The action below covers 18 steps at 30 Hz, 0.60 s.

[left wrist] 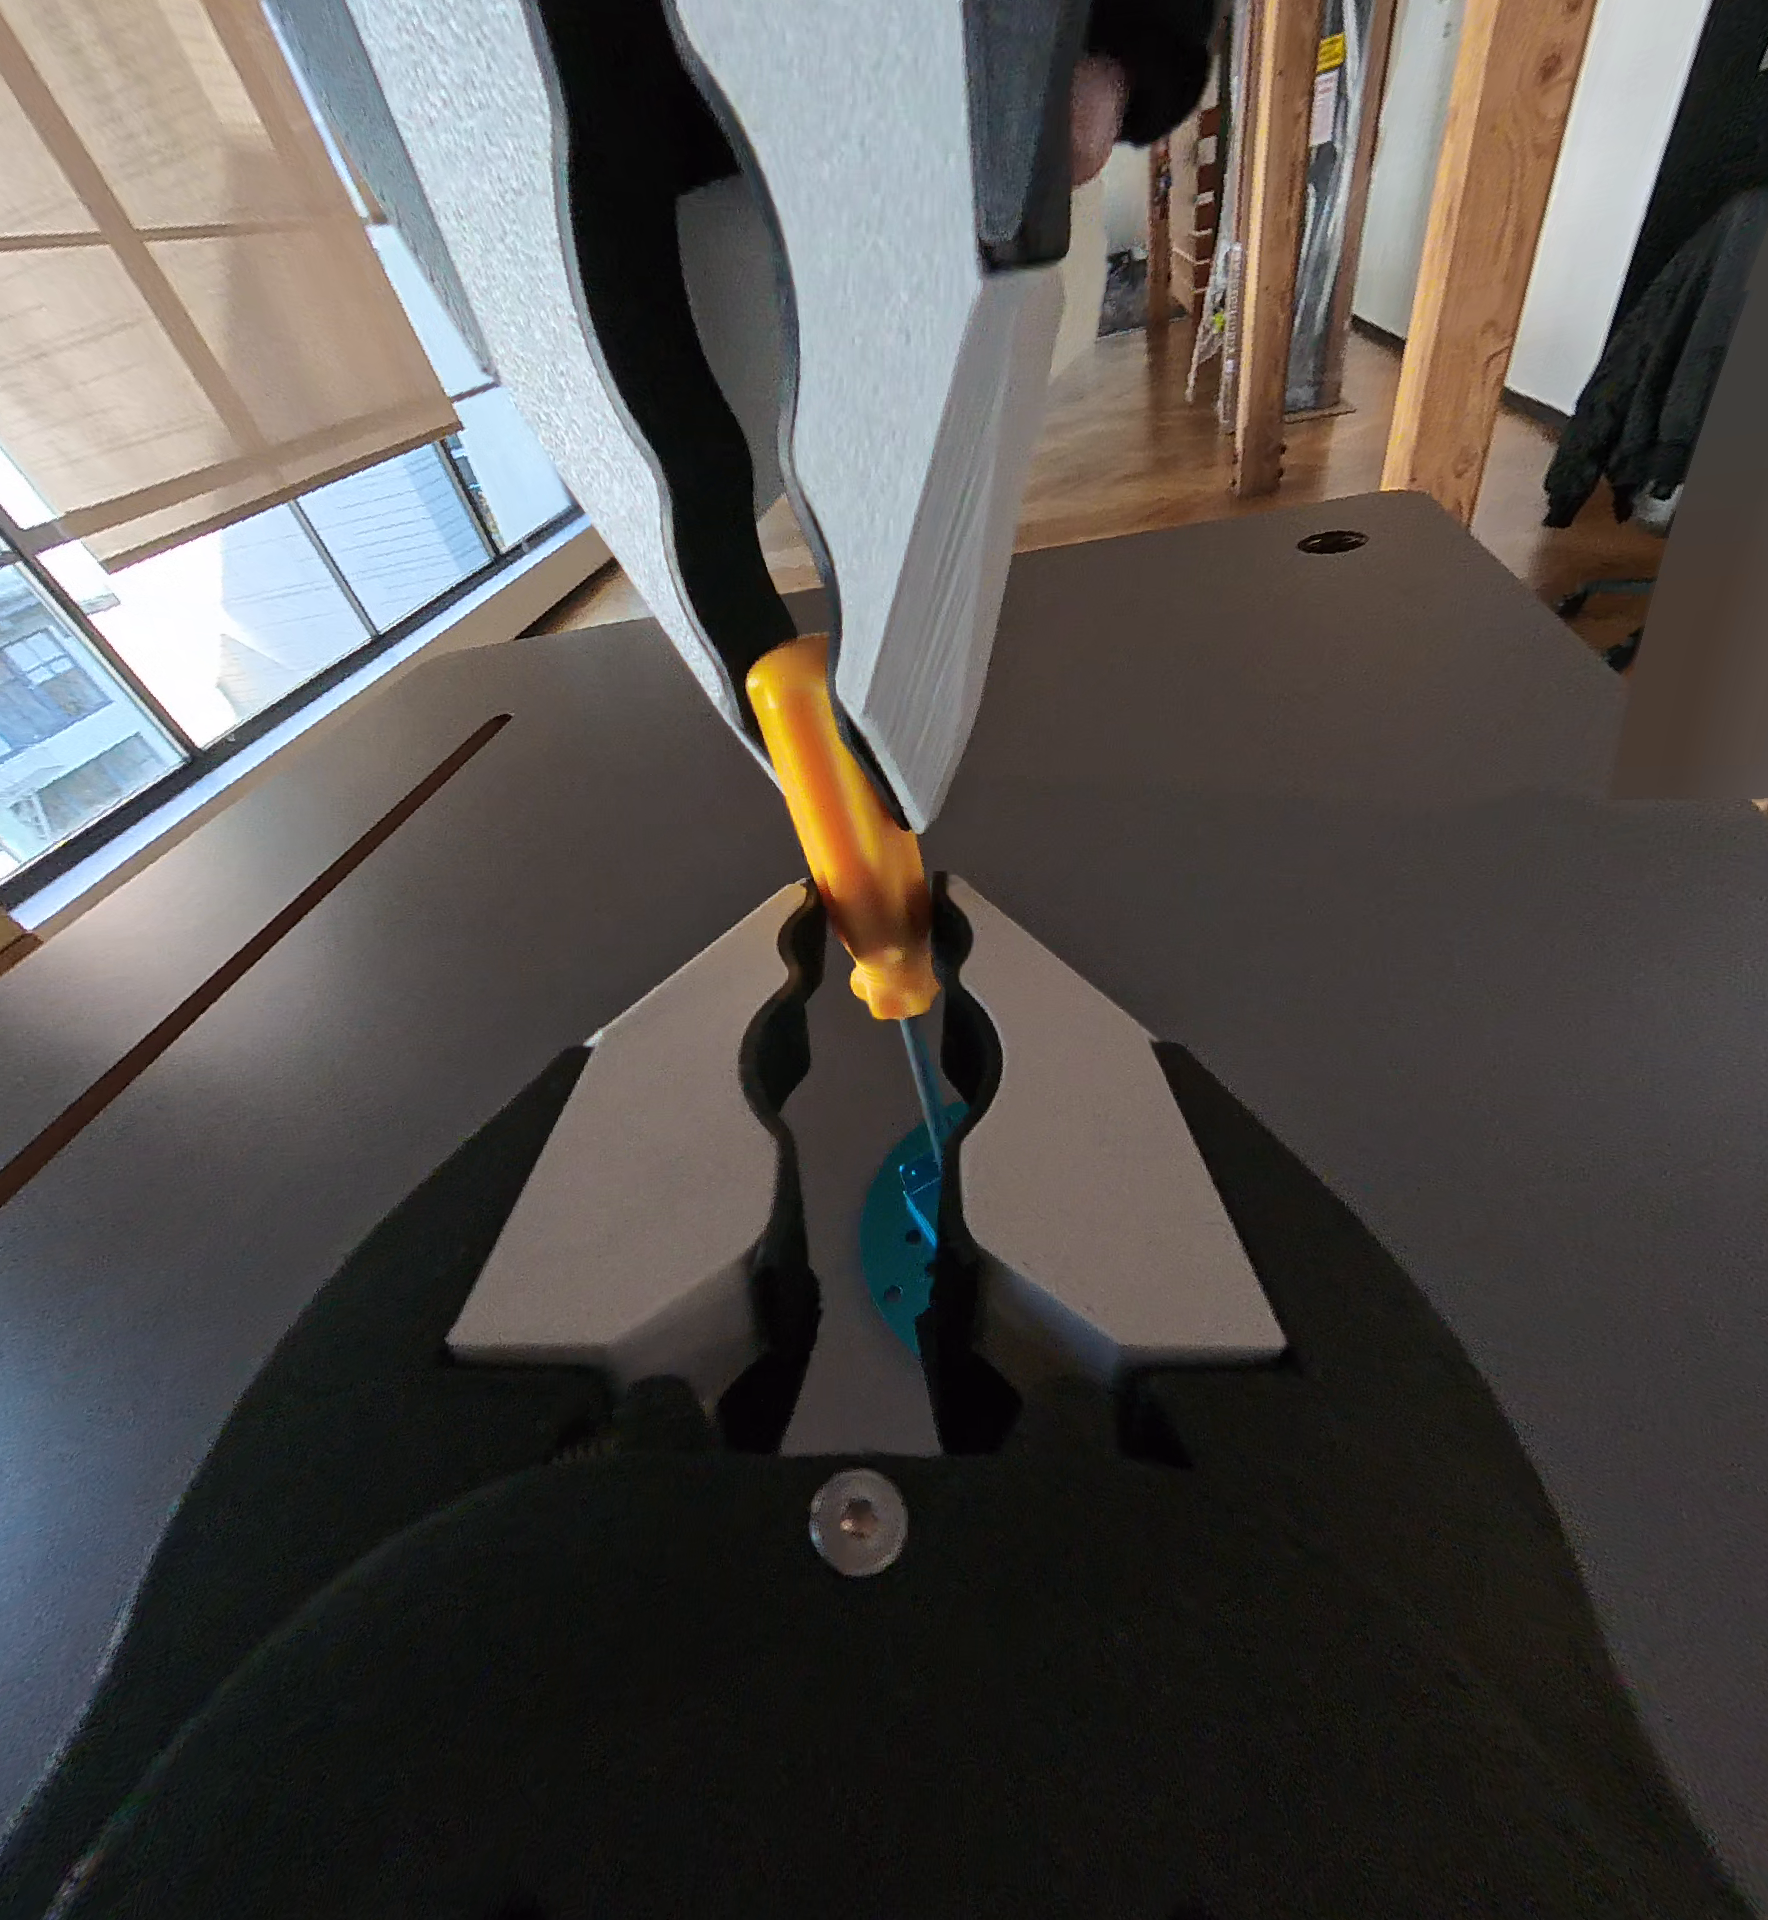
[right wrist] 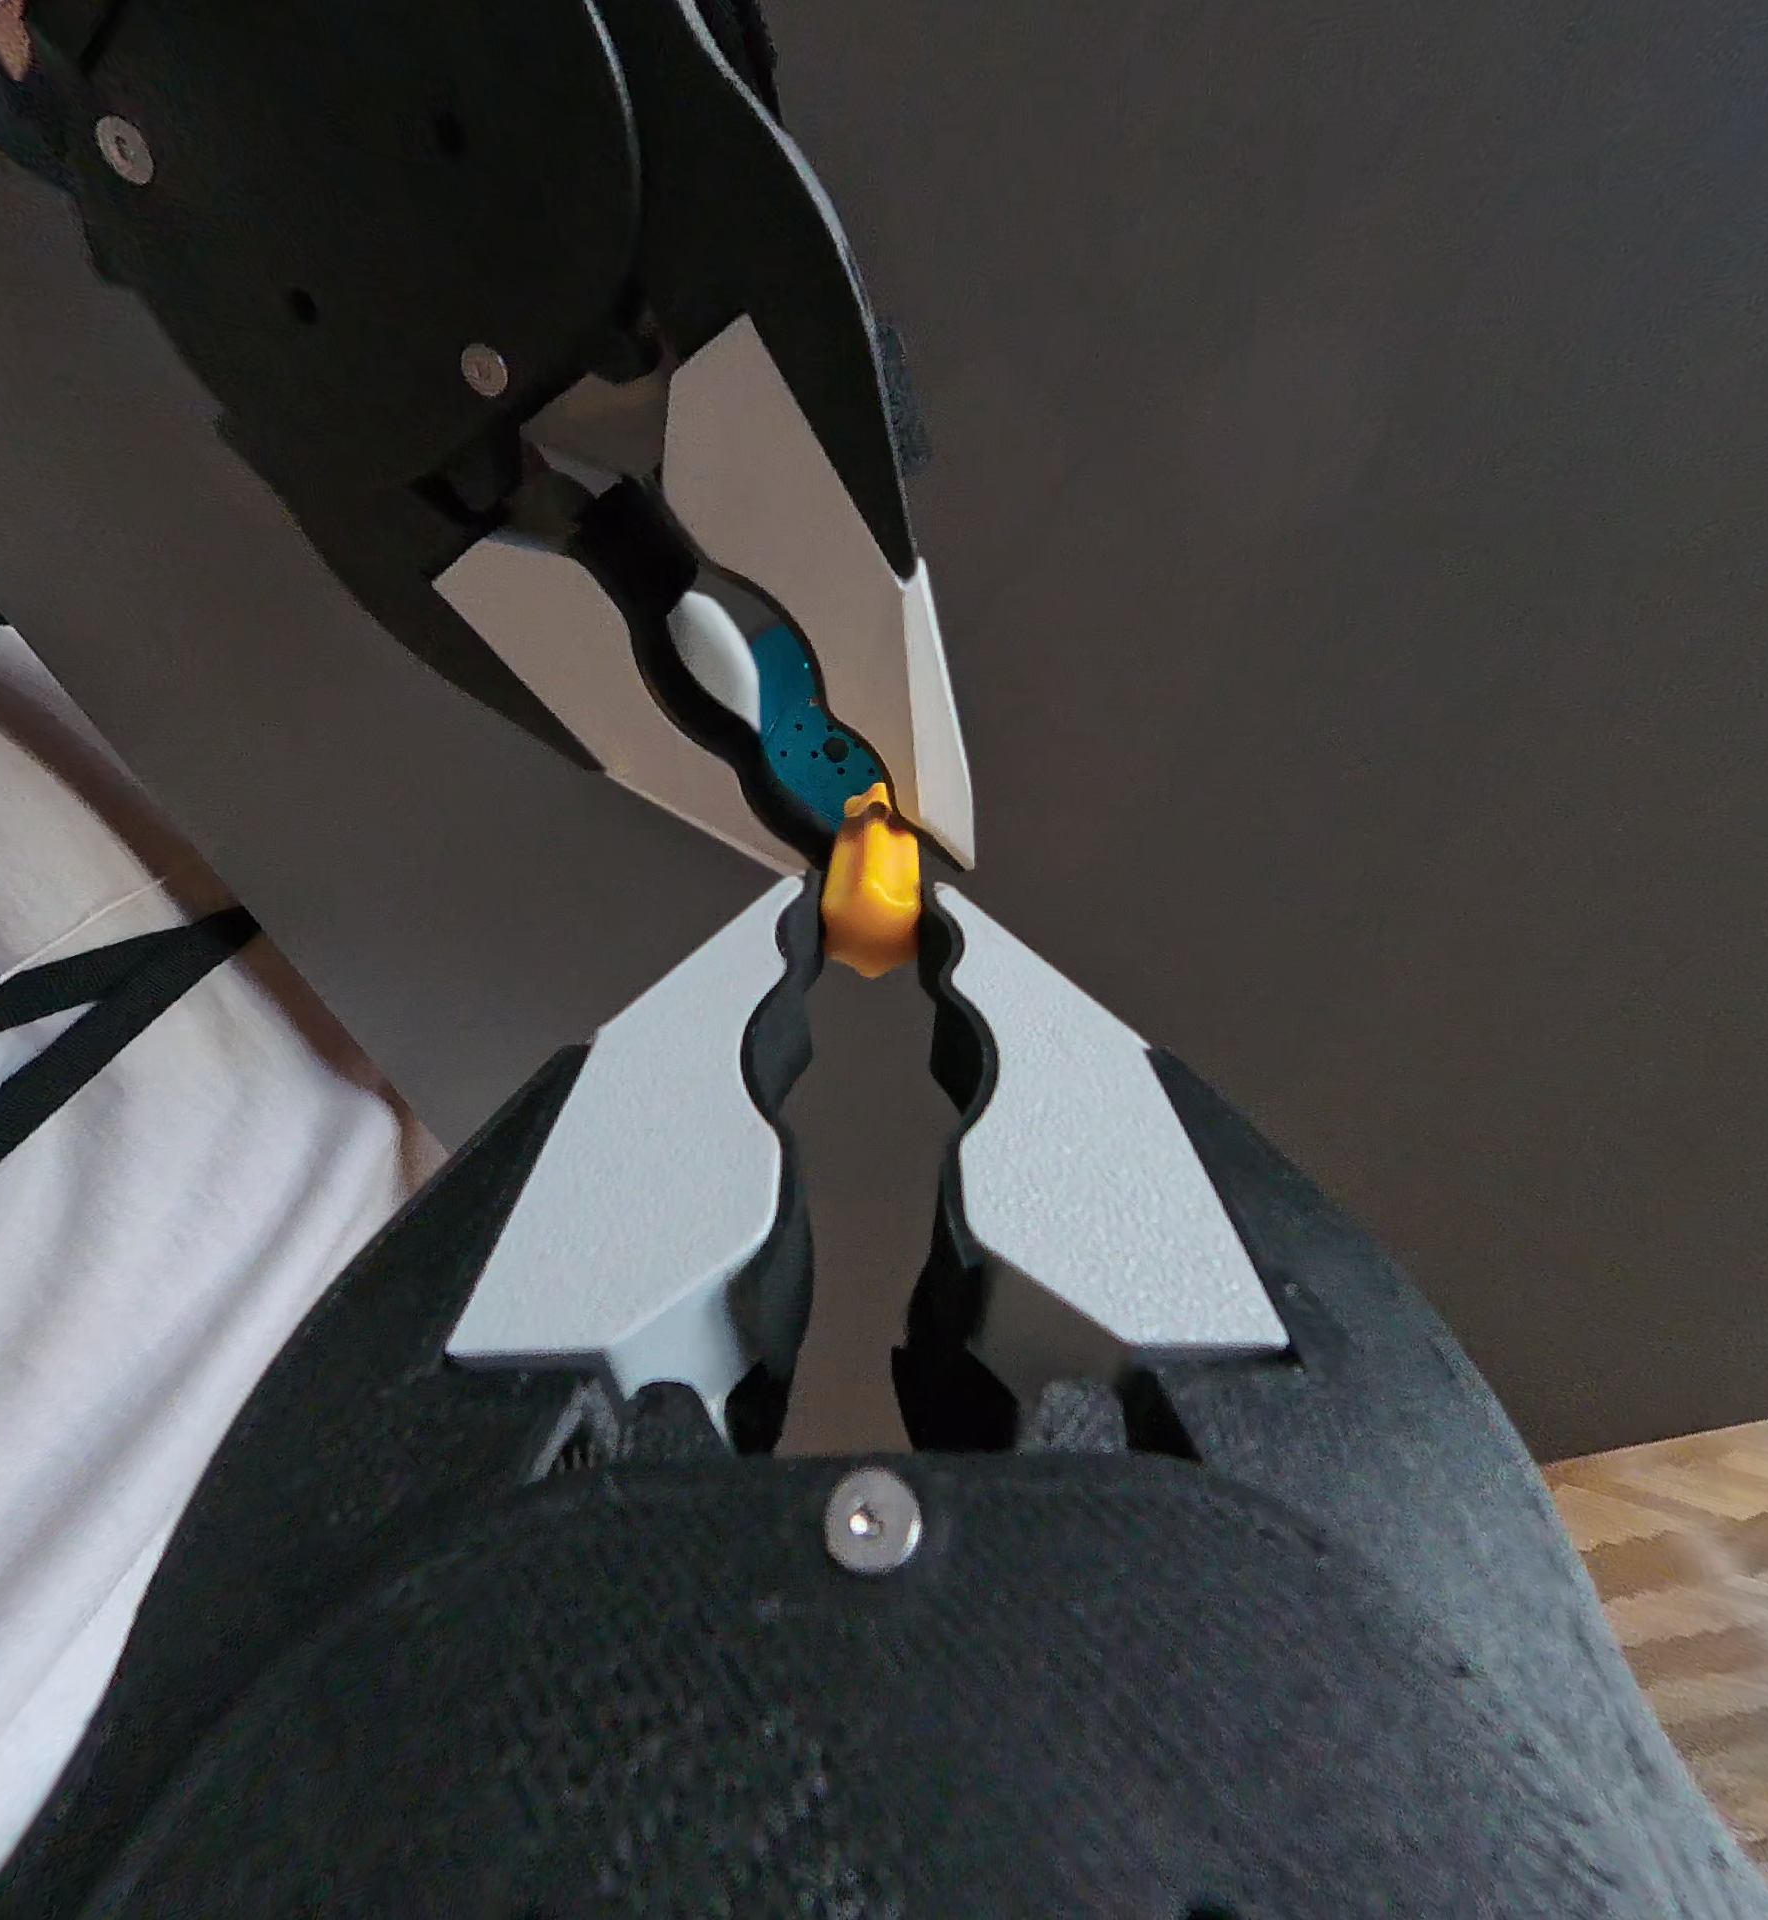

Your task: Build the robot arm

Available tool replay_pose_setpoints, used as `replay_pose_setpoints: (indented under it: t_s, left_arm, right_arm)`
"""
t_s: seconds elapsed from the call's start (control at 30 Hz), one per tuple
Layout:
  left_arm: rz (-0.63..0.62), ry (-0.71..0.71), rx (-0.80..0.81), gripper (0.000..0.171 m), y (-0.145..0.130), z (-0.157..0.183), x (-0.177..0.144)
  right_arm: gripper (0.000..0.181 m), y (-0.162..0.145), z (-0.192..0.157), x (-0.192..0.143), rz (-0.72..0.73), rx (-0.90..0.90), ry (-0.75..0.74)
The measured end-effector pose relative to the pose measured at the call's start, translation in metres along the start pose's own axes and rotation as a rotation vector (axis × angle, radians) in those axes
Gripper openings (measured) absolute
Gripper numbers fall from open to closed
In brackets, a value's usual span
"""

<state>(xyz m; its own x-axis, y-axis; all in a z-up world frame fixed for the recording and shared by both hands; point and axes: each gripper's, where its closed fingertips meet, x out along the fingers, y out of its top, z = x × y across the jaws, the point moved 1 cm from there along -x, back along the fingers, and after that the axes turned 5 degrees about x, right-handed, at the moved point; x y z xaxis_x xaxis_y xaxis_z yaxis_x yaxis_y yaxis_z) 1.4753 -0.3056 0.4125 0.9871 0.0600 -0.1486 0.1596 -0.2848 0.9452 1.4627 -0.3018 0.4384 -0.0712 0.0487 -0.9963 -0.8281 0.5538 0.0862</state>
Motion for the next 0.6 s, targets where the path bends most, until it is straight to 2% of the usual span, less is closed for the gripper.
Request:
replay_pose_setpoints:
  t_s: [0.07,0.17,0.27,0.33,0.4,0.47,0.53,0.6]
  left_arm:
    - [0.012,-0.037,-0.028,0.017,0.0,0.002,-0.001]
    - [0.006,-0.076,-0.038,0.017,0.0,0.004,-0.002]
    - [0.009,-0.093,-0.033,0.017,0.001,0.007,-0.002]
    - [0.018,-0.097,-0.036,0.017,0.0,0.006,-0.003]
    - [0.014,-0.107,-0.048,0.016,0.0,0.006,-0.003]
    - [0.015,-0.054,-0.04,0.03,0.001,0.001,-0.004]
    - [0.017,-0.022,-0.022,0.024,0.003,-0.001,-0.004]
    - [0.008,-0.003,-0.01,0.018,0.003,-0.002,-0.003]
  right_arm:
    - [0.018,-0.001,-0.003,0.001,-0.003,-0.034,0.008]
    - [0.041,-0.004,-0.017,0.0,-0.002,-0.15,0.084]
    - [0.022,-0.006,-0.01,0.001,-0.004,-0.248,0.024]
    - [0.017,-0.004,-0.007,0.002,0.011,-0.291,-0.019]
    - [0.018,-0.004,-0.006,0.002,0.009,-0.238,-0.027]
    - [0.018,-0.006,0.0,0.001,-0.007,-0.098,-0.026]
    - [0.018,-0.005,0.004,0.001,0.01,0.054,0.001]
    - [0.019,-0.005,0.005,0.001,0.015,0.097,0.012]
